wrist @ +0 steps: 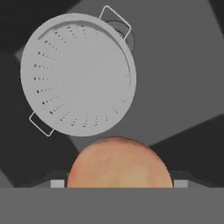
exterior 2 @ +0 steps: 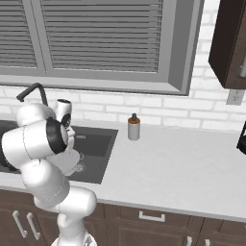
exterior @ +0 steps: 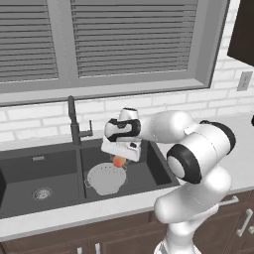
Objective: Put the colander in the sink, put the peach in the colander, and turn on the sink faucet and pour water over the colander.
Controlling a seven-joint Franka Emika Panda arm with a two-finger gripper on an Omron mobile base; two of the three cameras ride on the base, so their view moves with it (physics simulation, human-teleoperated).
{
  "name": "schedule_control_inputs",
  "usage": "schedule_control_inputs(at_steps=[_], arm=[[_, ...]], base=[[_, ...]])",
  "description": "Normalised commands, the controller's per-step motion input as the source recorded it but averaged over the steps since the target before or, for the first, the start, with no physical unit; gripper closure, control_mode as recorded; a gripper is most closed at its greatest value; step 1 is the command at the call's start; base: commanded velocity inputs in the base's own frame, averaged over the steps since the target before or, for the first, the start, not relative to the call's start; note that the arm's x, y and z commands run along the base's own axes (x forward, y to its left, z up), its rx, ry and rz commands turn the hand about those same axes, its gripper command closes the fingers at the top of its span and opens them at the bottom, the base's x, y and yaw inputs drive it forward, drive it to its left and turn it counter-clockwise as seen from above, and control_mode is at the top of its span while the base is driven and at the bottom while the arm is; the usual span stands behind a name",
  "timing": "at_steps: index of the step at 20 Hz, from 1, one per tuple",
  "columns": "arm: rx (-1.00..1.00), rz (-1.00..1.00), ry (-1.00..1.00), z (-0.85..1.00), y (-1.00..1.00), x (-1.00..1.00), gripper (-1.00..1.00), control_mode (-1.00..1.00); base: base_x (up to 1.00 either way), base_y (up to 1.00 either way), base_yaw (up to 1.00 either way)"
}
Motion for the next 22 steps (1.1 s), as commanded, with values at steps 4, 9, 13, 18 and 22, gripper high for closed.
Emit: schedule_control_inputs(at_steps=[4, 9, 13, 18, 22], arm=[[0.06, 0.00, 0.03, -0.48, 0.27, 0.28, 1.00, -1.00], [0.01, 0.00, 0.00, -0.45, 0.16, 0.34, 1.00, -1.00], [0.00, -0.01, 0.00, -0.43, 0.11, 0.12, 1.00, -1.00], [-0.04, -0.03, -0.03, -0.39, 0.06, 0.15, 1.00, -1.00], [-0.08, -0.02, 0.00, -0.42, 0.00, 0.10, 1.00, -1.00]], base=[[0.00, 0.00, 0.00], [0.00, 0.00, 0.00], [0.00, 0.00, 0.00], [0.00, 0.00, 0.00], [0.00, 0.00, 0.00]])
